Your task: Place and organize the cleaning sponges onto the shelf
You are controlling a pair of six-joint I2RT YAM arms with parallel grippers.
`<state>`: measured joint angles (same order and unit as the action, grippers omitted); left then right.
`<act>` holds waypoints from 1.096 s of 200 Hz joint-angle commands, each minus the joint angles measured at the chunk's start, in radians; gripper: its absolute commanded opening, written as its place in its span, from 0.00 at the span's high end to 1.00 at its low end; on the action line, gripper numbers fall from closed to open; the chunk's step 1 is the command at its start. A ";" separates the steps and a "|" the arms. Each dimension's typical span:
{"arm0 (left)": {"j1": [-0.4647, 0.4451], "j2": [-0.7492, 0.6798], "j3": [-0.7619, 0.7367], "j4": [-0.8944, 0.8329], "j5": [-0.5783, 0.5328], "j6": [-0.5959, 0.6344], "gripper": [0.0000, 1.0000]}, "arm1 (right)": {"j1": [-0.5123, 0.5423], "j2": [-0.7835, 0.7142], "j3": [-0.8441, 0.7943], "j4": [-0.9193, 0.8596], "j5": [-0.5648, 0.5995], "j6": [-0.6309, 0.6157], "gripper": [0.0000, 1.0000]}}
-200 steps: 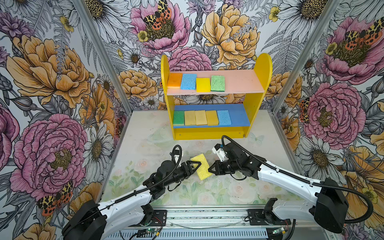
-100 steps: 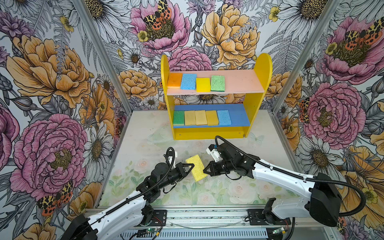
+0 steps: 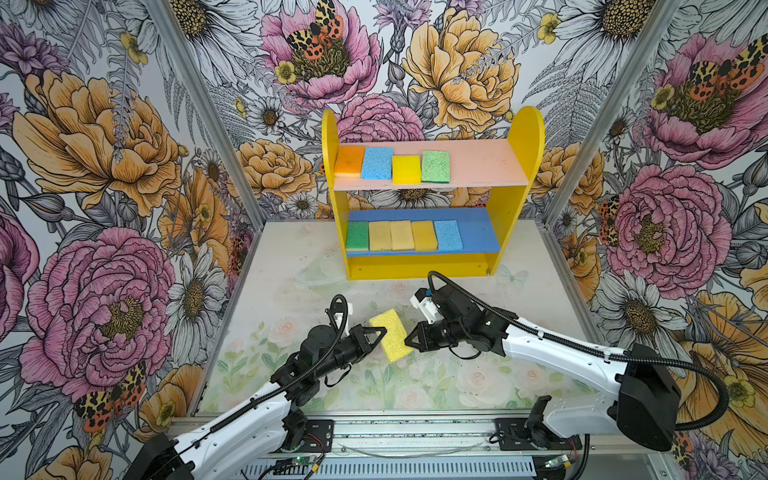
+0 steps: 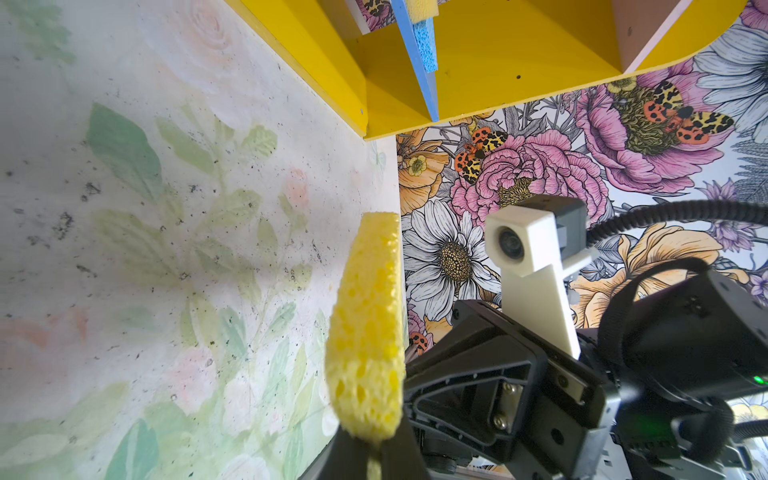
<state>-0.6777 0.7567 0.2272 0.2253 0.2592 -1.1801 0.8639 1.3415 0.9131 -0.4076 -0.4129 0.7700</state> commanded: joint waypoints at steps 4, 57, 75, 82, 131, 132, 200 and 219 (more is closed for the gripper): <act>0.017 -0.027 -0.010 -0.030 0.031 0.014 1.00 | 0.009 0.008 0.043 0.038 0.003 -0.002 0.90; 0.050 -0.055 -0.008 -0.064 0.056 0.019 1.00 | 0.010 0.023 0.051 0.042 0.009 0.000 0.82; 0.058 -0.058 -0.008 -0.067 0.064 0.019 1.00 | 0.009 0.024 0.052 0.042 0.014 0.000 0.80; 0.062 -0.058 -0.008 -0.069 0.067 0.020 1.00 | 0.009 0.024 0.052 0.044 0.016 0.001 0.79; 0.067 -0.059 -0.010 -0.072 0.071 0.019 1.00 | 0.009 0.012 0.047 0.048 0.028 0.002 0.66; 0.067 -0.059 -0.010 -0.072 0.071 0.020 1.00 | 0.009 0.011 0.047 0.048 0.028 0.002 0.65; 0.073 -0.061 -0.006 -0.072 0.090 0.019 1.00 | -0.004 -0.026 0.034 0.048 0.038 -0.002 0.34; 0.080 -0.064 -0.001 -0.074 0.109 0.021 1.00 | -0.027 -0.049 0.024 0.047 0.039 0.000 0.25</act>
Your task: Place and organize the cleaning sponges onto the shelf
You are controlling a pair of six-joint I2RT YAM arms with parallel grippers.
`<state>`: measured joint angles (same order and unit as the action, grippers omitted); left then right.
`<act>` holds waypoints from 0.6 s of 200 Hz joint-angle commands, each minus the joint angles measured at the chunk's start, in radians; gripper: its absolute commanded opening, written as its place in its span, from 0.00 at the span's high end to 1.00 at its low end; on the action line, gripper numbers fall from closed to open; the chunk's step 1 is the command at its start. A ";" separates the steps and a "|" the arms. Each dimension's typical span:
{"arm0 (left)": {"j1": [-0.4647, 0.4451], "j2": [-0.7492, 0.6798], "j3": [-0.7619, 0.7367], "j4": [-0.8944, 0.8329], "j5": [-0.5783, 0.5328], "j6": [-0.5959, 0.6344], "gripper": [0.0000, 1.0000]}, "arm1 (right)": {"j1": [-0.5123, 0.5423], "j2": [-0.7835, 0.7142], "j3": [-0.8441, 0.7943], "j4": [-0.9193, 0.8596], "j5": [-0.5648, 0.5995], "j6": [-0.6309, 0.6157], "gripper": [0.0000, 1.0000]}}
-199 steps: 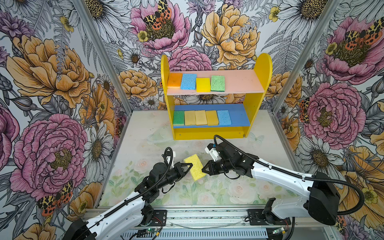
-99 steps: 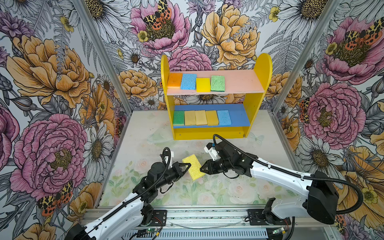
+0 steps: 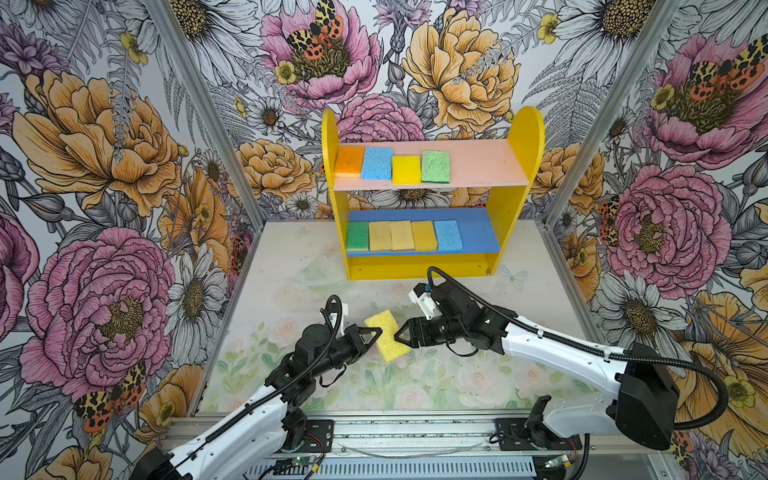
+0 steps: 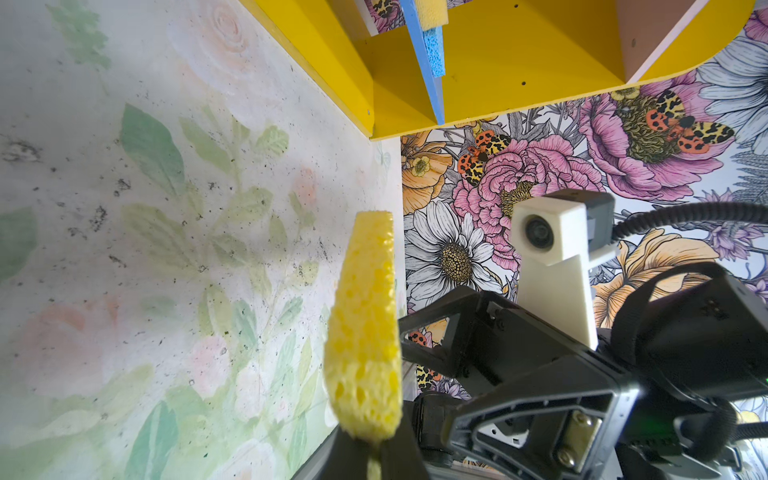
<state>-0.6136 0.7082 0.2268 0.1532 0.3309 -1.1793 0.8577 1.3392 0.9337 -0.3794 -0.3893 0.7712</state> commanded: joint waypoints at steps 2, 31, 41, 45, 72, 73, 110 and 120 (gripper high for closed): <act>0.017 -0.016 0.000 -0.003 0.040 0.021 1.00 | -0.025 -0.051 0.003 0.018 0.014 -0.001 0.24; 0.043 -0.018 0.013 -0.021 0.084 0.033 1.00 | -0.051 -0.096 -0.006 0.019 -0.010 0.003 0.15; 0.053 -0.015 0.017 -0.016 0.099 0.034 1.00 | -0.059 -0.110 -0.016 0.017 -0.021 0.002 0.13; 0.057 -0.016 0.018 -0.017 0.105 0.033 1.00 | -0.059 -0.114 -0.019 0.018 -0.025 0.003 0.12; 0.081 -0.016 0.033 -0.007 0.150 0.035 1.00 | -0.060 -0.111 -0.032 0.020 -0.053 0.000 0.12; 0.083 -0.017 0.033 -0.006 0.152 0.035 1.00 | -0.059 -0.109 -0.032 0.020 -0.055 0.000 0.12; 0.113 -0.055 0.036 0.002 0.184 0.020 1.00 | -0.057 -0.057 -0.025 0.040 -0.099 0.012 0.20; 0.122 -0.064 0.033 0.008 0.191 0.011 1.00 | -0.051 -0.047 -0.024 0.054 -0.110 0.018 0.23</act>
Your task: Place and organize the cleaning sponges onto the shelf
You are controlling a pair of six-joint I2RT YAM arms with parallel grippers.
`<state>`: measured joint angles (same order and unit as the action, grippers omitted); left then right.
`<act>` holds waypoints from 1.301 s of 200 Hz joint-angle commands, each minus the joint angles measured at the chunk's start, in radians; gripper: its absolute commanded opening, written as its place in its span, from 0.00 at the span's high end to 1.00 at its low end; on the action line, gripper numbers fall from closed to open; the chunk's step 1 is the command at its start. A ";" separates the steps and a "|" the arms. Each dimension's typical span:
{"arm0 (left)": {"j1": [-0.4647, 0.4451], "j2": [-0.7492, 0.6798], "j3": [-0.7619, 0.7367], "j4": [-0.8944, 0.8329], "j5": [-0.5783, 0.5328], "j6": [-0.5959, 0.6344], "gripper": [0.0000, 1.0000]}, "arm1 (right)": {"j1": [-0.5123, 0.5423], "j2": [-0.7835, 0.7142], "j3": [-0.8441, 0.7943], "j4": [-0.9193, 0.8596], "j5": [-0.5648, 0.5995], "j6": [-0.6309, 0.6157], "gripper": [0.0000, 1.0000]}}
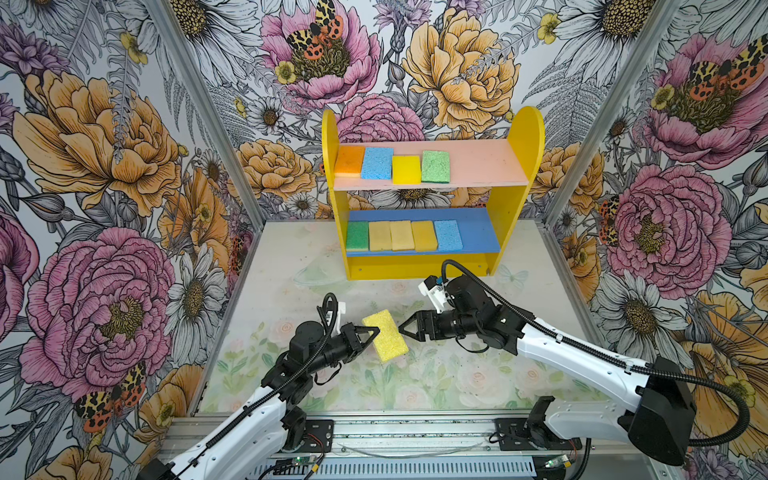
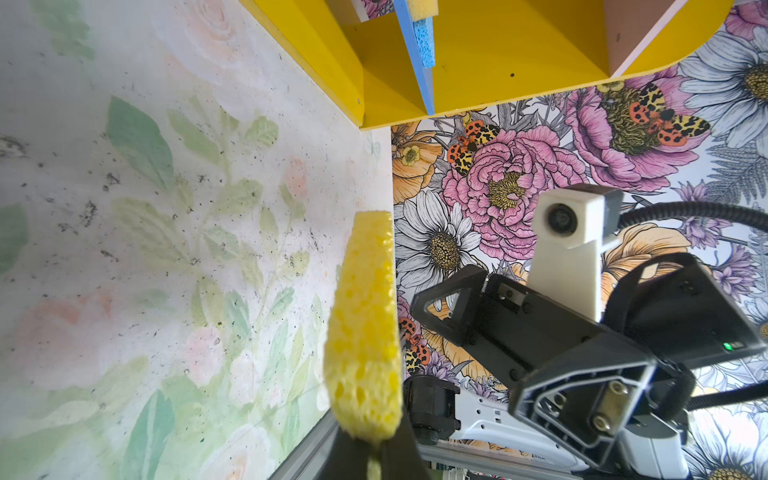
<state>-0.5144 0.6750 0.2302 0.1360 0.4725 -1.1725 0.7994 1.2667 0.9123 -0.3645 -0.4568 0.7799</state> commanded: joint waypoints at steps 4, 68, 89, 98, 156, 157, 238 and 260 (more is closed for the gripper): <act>0.027 -0.034 0.030 0.027 0.053 0.002 1.00 | 0.009 0.029 -0.003 0.045 -0.045 0.011 0.23; 0.086 -0.047 0.038 0.042 0.086 -0.012 1.00 | 0.029 0.051 -0.030 0.139 -0.075 0.063 0.40; 0.094 -0.046 0.040 0.062 0.092 -0.020 1.00 | 0.032 0.058 -0.031 0.142 -0.080 0.067 0.42; 0.096 -0.045 0.042 0.063 0.094 -0.021 1.00 | 0.032 0.061 -0.030 0.142 -0.079 0.071 0.42; 0.103 -0.048 0.045 0.063 0.103 -0.023 1.00 | 0.053 0.091 -0.027 0.175 -0.079 0.088 0.47; 0.104 -0.048 0.045 0.063 0.103 -0.024 1.00 | 0.053 0.092 -0.026 0.175 -0.079 0.089 0.47; 0.126 -0.065 0.046 0.027 0.109 -0.010 1.00 | 0.057 0.081 -0.017 0.176 -0.082 0.096 0.73; 0.128 -0.060 0.043 0.027 0.113 -0.006 1.00 | 0.058 0.083 -0.010 0.176 -0.083 0.096 0.88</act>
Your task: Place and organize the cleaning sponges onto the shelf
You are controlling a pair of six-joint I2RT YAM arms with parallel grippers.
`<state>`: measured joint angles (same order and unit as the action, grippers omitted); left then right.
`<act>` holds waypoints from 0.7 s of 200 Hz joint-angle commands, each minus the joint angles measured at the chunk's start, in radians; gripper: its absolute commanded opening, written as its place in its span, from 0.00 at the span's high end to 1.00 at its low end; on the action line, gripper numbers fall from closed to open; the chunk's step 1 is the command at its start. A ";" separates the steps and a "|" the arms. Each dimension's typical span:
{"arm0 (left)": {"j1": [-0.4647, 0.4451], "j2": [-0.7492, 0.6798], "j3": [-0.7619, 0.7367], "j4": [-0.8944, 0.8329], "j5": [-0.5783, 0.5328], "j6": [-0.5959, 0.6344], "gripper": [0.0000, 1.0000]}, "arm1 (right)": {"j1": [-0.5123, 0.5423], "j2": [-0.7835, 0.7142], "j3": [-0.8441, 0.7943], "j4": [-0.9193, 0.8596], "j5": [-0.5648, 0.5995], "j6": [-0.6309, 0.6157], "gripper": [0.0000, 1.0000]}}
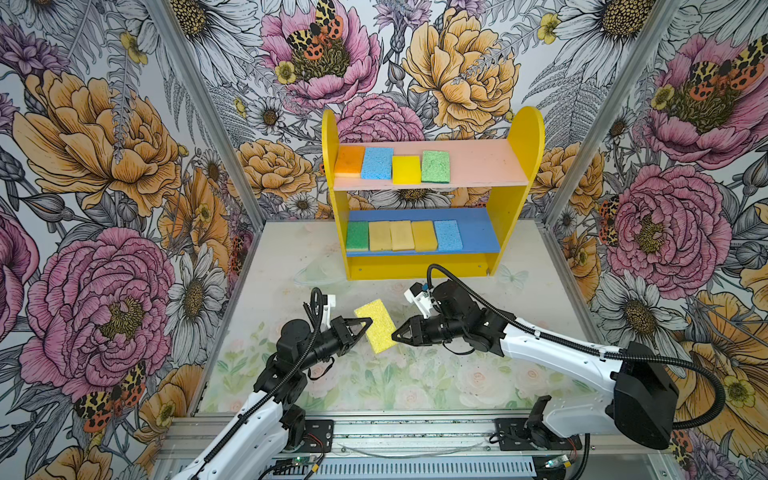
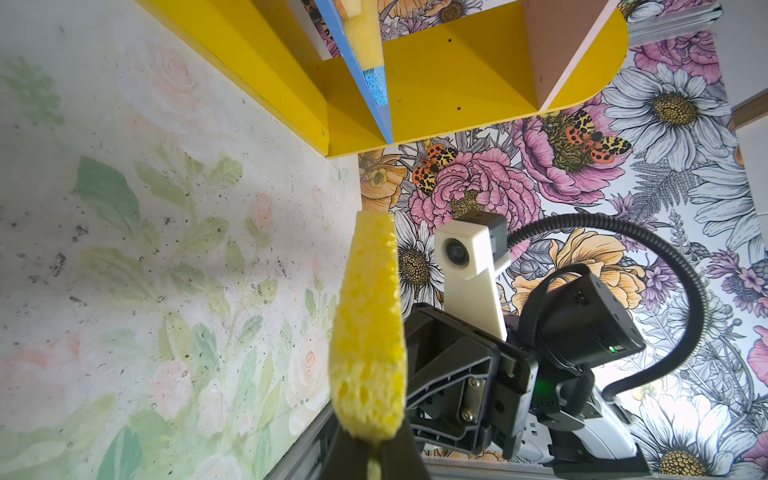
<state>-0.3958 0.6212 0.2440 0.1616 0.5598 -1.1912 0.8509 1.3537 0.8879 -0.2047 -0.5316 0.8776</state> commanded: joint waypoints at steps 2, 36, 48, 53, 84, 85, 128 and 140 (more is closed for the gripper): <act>0.010 -0.005 0.029 0.001 0.027 0.013 1.00 | 0.005 -0.005 0.015 0.016 -0.007 -0.001 0.90; 0.012 -0.014 0.023 -0.037 0.028 0.021 0.74 | 0.007 -0.013 0.026 0.016 0.018 -0.001 1.00; 0.012 -0.024 0.025 -0.060 0.024 0.029 0.54 | 0.005 -0.013 0.032 0.014 0.023 -0.003 1.00; 0.012 -0.027 0.025 -0.065 0.022 0.030 0.46 | 0.005 -0.012 0.035 0.015 0.025 -0.003 1.00; 0.012 -0.063 0.025 -0.086 0.022 0.028 0.02 | 0.005 -0.033 0.033 0.014 0.057 0.007 1.00; 0.012 -0.064 0.025 -0.089 0.022 0.028 0.02 | 0.005 -0.034 0.034 0.014 0.059 0.007 1.00; 0.015 -0.127 0.042 -0.207 0.015 0.070 0.01 | 0.000 -0.060 0.026 0.014 0.124 0.010 1.00; 0.016 -0.139 0.056 -0.253 0.015 0.092 0.01 | -0.004 -0.063 0.029 0.011 0.140 0.014 1.00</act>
<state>-0.3893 0.5079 0.2493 0.0093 0.5701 -1.1576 0.8516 1.3186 0.8883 -0.2001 -0.4507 0.8829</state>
